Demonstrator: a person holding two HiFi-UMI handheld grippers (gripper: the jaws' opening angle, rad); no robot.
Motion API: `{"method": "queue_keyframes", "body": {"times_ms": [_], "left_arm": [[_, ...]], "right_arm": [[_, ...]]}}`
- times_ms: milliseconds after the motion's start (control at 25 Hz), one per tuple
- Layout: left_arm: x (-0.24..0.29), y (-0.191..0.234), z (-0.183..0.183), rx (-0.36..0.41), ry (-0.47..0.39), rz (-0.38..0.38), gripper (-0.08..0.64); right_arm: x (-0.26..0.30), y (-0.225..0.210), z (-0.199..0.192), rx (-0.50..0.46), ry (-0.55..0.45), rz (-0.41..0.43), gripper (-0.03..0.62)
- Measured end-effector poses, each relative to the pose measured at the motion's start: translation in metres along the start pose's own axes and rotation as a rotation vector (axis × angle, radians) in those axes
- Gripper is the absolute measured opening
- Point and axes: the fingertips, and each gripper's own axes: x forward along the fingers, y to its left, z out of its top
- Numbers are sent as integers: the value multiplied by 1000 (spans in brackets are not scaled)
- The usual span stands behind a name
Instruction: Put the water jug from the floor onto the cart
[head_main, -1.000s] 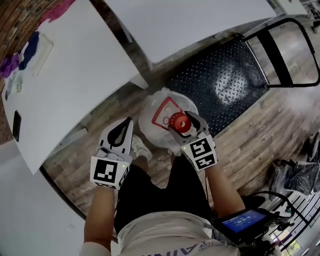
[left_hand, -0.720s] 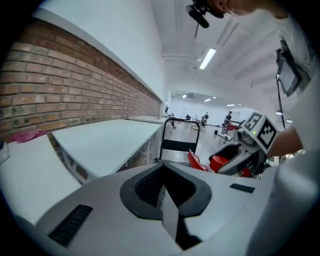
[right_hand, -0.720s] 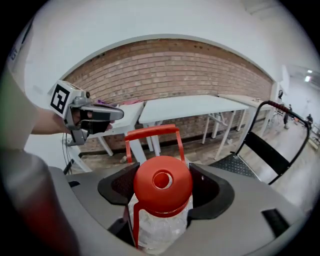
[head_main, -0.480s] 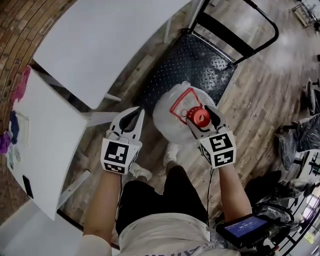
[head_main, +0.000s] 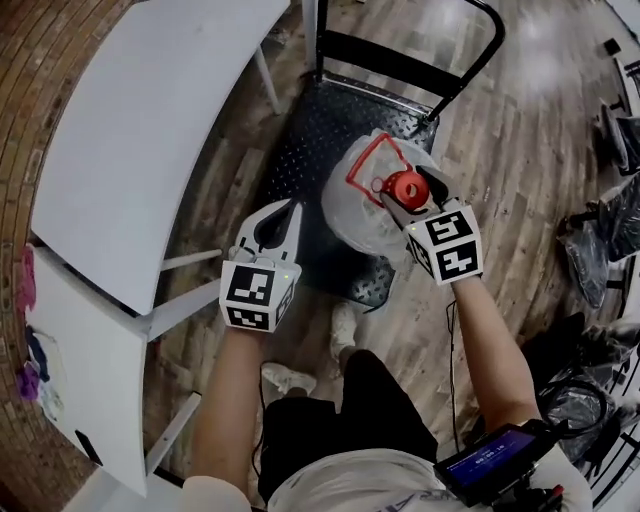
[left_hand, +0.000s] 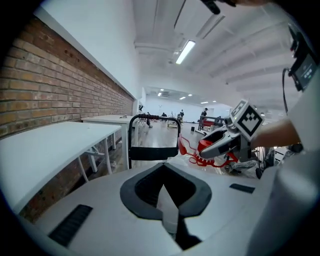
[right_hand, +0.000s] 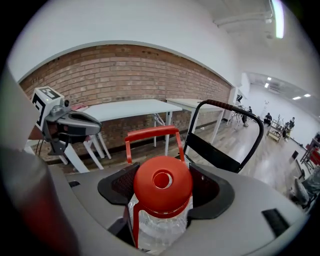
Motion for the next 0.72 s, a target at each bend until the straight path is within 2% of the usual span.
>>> {"method": "queue_keyframes", "body": {"times_ms": [200, 400, 720], "left_arm": [[43, 8, 3, -40, -16, 34, 2], [56, 9, -1, -55, -3, 48, 1], [57, 20, -10, -55, 23, 59, 2]], "right_arm": [[42, -39, -25, 6, 25, -24, 314], [76, -54, -52, 36, 49, -24, 314], [100, -57, -43, 64, 11, -48, 314]]}}
